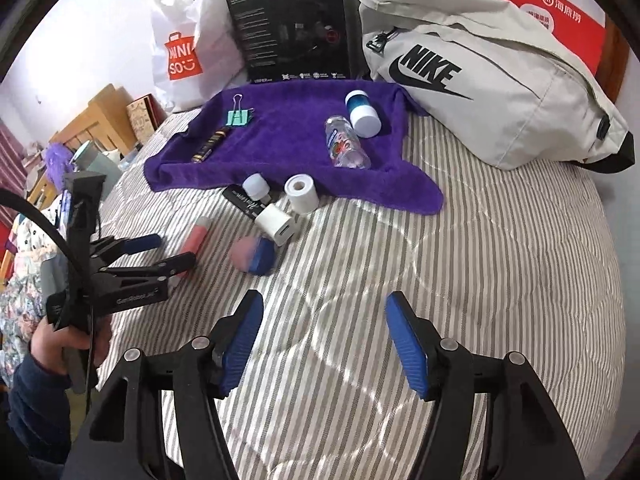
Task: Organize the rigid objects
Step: 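Grasp the pink tube with left gripper while right grasps the pink-and-blue round case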
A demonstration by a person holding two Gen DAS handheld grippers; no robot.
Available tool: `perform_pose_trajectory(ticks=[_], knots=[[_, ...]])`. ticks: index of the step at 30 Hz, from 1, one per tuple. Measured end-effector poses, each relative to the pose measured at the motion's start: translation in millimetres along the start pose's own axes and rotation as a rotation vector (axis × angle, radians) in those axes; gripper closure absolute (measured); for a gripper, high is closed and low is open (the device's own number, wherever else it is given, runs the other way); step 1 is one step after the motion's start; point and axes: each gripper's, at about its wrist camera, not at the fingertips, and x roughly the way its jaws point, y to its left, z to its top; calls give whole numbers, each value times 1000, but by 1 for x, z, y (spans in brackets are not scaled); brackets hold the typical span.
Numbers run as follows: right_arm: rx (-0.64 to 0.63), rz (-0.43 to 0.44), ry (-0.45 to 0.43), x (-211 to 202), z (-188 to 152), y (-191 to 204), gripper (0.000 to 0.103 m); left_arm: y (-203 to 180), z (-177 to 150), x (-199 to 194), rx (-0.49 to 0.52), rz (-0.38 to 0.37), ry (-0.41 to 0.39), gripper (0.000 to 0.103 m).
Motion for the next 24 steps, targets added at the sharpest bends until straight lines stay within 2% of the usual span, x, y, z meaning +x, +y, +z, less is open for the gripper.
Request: perform_pose_trajectory(ticks=[2,7,10,17,24], knots=[[-2,5,6,-5,-6,0,38,-4,0,-1,25,0,-9,53],[27,-8,17,-9,-17,-9,36,-12,5,0,56,0,-19,69],[52,3,3,-4,-16,-12,36,-19,7,1,88,-9,-19,86],[36,27,-8,26,-7,5,36,-17,8,0,83,-1,-20,86],[-17,47,-26,65,7,42,36,21,2,-4,16,33,-6,86]])
